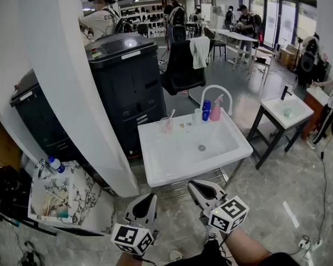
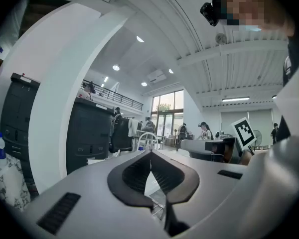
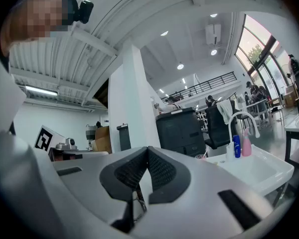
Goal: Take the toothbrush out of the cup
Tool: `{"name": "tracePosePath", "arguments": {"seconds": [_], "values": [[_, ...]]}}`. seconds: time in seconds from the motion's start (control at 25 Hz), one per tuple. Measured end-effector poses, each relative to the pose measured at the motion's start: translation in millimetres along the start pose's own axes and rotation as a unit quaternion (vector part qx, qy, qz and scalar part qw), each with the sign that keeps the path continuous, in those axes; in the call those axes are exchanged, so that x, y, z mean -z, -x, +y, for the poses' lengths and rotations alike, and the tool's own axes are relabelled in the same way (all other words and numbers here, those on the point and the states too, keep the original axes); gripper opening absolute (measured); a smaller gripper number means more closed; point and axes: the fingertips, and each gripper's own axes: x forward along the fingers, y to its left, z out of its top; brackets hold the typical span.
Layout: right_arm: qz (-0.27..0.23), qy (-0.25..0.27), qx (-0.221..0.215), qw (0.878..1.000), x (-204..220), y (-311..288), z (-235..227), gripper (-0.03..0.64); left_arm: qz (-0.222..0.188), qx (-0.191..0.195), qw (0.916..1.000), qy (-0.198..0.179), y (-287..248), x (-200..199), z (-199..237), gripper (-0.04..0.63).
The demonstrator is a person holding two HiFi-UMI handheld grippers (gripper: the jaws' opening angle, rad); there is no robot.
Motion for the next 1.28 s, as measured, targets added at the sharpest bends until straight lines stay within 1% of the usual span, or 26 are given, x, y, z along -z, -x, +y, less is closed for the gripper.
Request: {"name": "tracePosePath", "arguments": {"seconds": [0.2,0.4,0.6,0.88,1.04,1.28], "values": [[-0.001,-0.002,-0.002,1.000,0.8,0.5,4.5,0.015,0.001,0.000,1.0000,-0.001,4.2,0.2,-0.4,0.020],[-0.035,-0.018,-0.012,0.999,-8.0,4.7,7.6,0.017,0.003,-0.001,1.0000,0.001,7.1,0.8,-0.3,0.020],[-0.028,-0.021,-0.008,0.999,-1.3,5.3,1.0,0.017,0.018,-0.001,0.9998,0.009,5.5,10.8,-2.3,0.020],[-0.014,-0.035,-0.004,0.999,3.6,3.8,-28.7,0.017,0.029,-0.008,0.9994,0.017,-17.9,15.8,-9.2,0.020],[-0.010,-0.032,-0.014,0.999,0.8,0.5,-51.1,0.017,0.025,-0.013,0.9995,0.017,-39.6,20.2,-12.3,0.020],[0.000,-0.031,-0.032,0.999,-4.5,-1.1,-95.5,0.017,0.027,-0.038,0.9987,0.024,-81.1,20.8,-23.7,0.020]]}}
